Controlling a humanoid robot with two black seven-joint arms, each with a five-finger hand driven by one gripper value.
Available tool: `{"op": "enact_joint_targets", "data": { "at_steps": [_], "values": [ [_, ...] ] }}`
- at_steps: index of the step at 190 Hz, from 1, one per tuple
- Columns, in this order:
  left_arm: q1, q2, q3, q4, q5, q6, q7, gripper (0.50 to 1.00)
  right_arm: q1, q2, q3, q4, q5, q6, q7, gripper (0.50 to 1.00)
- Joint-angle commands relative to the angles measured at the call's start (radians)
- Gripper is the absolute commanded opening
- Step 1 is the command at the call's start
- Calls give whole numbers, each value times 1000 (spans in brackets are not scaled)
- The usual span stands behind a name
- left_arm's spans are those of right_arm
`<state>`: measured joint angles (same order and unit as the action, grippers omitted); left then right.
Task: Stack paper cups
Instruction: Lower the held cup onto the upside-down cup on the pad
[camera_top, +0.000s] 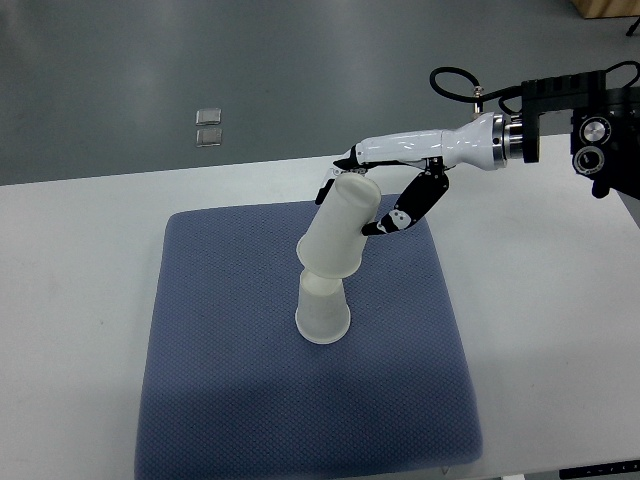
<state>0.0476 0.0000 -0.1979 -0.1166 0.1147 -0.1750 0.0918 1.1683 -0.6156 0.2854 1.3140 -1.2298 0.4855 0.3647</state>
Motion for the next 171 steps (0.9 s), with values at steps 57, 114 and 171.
{"op": "enact_joint_targets", "data": {
  "at_steps": [57,114,171],
  "values": [
    [0,0,0,0,0,0,0,1000,-13,68,-17,-6,-48,-5,-32,707],
    [0,0,0,0,0,0,0,1000,-9,71,-17,-13,-48,-7,-32,707],
    [0,0,0,0,0,0,0,1000,-15,94,-19,-13,-50,-7,-33,715]
  ]
}}
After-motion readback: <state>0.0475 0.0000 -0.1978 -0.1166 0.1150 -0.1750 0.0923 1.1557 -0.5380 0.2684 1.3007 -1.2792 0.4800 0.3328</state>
